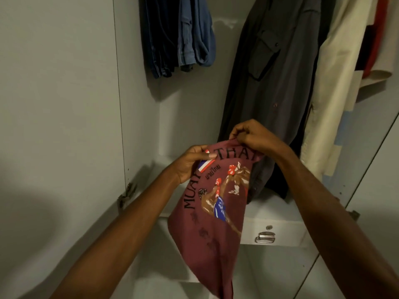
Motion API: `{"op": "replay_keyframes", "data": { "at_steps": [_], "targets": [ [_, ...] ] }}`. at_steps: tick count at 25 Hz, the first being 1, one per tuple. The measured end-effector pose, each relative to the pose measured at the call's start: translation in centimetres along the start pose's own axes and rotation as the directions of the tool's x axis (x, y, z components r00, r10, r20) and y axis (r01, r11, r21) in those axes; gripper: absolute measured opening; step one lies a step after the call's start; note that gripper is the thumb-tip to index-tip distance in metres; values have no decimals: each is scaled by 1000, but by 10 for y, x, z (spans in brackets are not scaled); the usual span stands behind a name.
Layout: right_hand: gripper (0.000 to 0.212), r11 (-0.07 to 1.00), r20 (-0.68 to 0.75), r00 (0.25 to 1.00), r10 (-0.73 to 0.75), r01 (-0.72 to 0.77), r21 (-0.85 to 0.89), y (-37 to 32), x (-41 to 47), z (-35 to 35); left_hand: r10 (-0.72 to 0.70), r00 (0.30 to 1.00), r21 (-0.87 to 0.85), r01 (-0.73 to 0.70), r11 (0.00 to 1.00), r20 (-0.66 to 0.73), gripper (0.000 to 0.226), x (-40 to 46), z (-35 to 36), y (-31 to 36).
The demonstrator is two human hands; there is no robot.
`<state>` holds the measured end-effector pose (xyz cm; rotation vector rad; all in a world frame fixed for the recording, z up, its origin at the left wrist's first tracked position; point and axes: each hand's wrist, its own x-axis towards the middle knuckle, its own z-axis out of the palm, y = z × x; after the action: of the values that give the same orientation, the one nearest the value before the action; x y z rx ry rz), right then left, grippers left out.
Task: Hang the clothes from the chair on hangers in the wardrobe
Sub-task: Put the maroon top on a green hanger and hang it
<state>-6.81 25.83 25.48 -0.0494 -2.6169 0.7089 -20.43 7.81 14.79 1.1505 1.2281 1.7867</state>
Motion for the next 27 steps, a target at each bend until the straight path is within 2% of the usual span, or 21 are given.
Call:
{"op": "replay_keyframes", "data": {
  "at_steps": [2, 5, 8, 10, 12, 14, 17, 20, 23, 25, 27],
  "targets": [
    [18, 997, -2, 1000, -17, 17, -79, 10, 0, 2, -31, 999, 101, 29, 994, 18, 25, -8, -9, 7],
    [24, 981, -128, 980, -153, 135, -136, 16, 4, 7, -149, 984, 85, 140, 986, 103, 46, -15, -10, 14],
    [34, 979, -257, 945, -201, 181, -97, 16, 15, 12, -354, 933, 86, 348, 934, 72, 70, -16, -4, 20],
    [29, 984, -310, 934, -179, 163, -76, 19, 22, 15, -401, 915, 192, 388, 902, 37, 68, -12, -14, 18],
    [17, 992, -356, 927, -121, 120, -23, 27, 26, 16, -368, 929, 298, 361, 884, -37, 54, -10, -25, 21],
    [13, 997, -386, 922, -40, 63, 46, 36, 28, 14, -297, 944, 320, 328, 889, -140, 40, -10, -37, 27],
    [10, 992, -357, 933, 41, 5, 126, 45, 26, 10, -188, 955, 441, 274, 855, -230, 25, -14, -46, 39],
    [12, 954, -313, 941, 127, -29, 299, 46, 20, 8, -129, 968, 620, 237, 748, -215, 33, -17, -52, 42],
    [15, 911, -224, 954, 199, -96, 401, 49, 14, 8, -151, 957, 686, 282, 671, -247, 54, -18, -59, 47],
    [19, 913, -134, 970, 202, -137, 385, 53, 9, 6, -122, 951, 688, 292, 665, -285, 55, -18, -64, 50],
    [22, 936, -68, 982, 177, -147, 319, 58, 4, 2, -77, 952, 632, 255, 732, -295, 45, -19, -66, 55]
  ]
}}
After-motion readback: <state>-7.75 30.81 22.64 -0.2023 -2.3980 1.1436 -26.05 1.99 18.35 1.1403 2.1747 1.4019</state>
